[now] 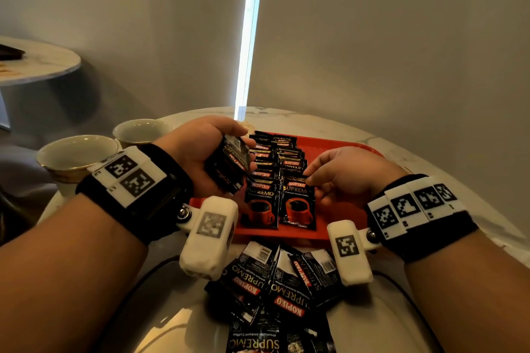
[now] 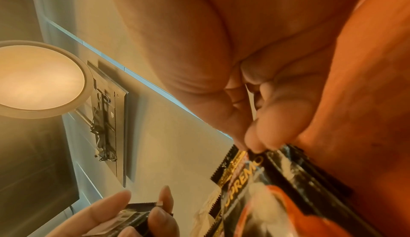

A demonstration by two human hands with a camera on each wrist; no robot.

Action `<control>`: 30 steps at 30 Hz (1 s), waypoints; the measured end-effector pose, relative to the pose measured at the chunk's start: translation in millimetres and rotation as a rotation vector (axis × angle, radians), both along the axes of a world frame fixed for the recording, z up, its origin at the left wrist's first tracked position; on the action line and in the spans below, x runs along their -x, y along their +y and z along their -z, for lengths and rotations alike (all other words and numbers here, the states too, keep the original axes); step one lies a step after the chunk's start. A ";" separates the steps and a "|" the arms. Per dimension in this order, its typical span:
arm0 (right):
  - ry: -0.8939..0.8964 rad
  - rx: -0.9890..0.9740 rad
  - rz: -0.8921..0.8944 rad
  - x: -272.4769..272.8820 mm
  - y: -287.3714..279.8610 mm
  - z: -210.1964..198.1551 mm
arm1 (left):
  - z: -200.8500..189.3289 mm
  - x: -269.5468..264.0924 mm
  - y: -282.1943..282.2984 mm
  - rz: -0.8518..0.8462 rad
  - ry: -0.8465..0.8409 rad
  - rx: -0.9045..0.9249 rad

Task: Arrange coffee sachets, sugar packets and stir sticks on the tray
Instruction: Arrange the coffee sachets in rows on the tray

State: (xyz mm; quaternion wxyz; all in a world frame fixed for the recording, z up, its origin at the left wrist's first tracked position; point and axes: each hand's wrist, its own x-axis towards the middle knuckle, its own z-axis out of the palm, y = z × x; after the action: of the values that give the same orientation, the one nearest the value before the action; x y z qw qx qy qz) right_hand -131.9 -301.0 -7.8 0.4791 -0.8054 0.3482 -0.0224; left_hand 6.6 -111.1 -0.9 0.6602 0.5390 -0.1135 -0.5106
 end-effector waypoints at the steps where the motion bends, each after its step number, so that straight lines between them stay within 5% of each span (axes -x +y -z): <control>1: -0.002 -0.001 0.002 -0.1 -0.2 0.0 | 0.7 -0.7 -0.3 0.003 0.001 0.000; 18: -0.076 0.008 0.029 -0.2 3.1 -4.0 | 11.3 -7.5 -10.0 -0.068 -0.048 0.147; 30: -0.329 -0.111 -0.157 2.8 25.3 -23.7 | 6.6 -2.6 -4.0 -0.024 0.031 0.254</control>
State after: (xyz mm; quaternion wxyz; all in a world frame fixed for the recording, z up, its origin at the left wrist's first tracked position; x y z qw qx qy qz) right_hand -134.7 -275.7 15.8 0.5735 -0.7879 0.2020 -0.0974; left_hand 9.2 -115.1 -7.5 0.7309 0.4444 -0.1606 -0.4926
